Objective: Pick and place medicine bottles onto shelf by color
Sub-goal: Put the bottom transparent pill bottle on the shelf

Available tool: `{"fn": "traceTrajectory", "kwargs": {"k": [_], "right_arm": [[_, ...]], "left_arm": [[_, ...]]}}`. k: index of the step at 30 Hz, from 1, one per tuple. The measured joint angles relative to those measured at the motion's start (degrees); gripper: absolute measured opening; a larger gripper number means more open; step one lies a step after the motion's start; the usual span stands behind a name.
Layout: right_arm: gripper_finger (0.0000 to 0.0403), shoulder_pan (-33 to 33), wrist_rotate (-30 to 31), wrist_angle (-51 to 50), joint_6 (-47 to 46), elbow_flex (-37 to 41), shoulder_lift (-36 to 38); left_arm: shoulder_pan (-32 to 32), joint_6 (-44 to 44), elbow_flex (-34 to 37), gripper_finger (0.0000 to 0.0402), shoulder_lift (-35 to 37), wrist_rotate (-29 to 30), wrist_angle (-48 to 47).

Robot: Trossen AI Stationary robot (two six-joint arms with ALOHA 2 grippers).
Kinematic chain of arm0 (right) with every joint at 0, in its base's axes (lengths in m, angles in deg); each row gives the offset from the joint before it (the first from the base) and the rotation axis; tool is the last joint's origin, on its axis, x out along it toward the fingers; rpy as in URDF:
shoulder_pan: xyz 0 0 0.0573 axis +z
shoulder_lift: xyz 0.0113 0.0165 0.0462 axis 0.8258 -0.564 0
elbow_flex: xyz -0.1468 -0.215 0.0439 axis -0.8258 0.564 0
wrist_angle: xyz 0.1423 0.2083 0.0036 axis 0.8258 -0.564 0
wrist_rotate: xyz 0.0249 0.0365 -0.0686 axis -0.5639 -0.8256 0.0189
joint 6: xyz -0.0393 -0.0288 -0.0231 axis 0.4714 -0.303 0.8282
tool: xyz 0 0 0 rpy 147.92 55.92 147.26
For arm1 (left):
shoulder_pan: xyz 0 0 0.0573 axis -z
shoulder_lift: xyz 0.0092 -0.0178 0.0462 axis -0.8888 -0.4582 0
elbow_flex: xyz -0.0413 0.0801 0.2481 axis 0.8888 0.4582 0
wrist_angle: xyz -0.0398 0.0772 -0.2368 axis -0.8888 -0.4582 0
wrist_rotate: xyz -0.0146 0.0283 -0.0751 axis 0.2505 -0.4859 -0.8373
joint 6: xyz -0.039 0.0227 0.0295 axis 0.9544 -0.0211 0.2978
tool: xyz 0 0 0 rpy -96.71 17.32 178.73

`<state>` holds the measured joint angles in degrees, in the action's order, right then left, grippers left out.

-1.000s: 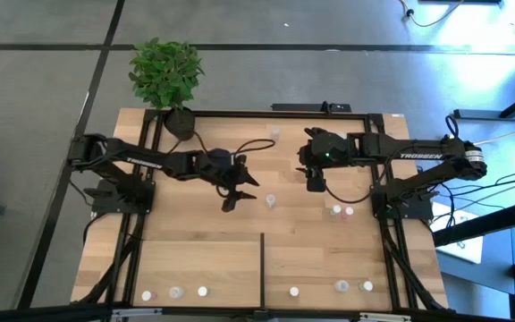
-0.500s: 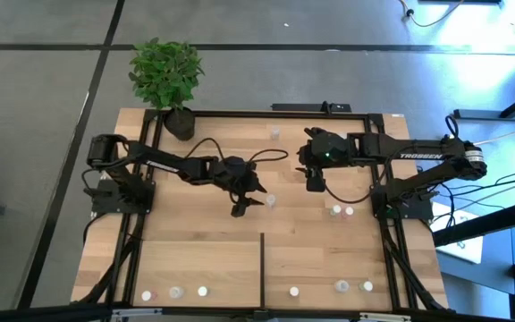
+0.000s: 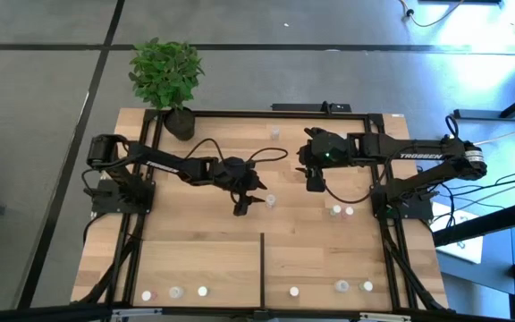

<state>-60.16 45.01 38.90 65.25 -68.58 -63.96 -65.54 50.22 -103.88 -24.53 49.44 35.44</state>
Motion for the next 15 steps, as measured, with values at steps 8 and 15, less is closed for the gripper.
{"fn": "traceTrajectory", "kwargs": {"k": [8,15], "right_arm": [[0.0228,0.0,0.0,0.0,0.0,0.0,0.0],[0.0228,0.0,0.0,0.0,0.0,0.0,0.0]], "left_arm": [[0.5,1.4,0.0,0.0197,0.0,0.0,-0.2],[0.7,3.2,0.0,0.0197,0.0,0.0,-0.3]]}}
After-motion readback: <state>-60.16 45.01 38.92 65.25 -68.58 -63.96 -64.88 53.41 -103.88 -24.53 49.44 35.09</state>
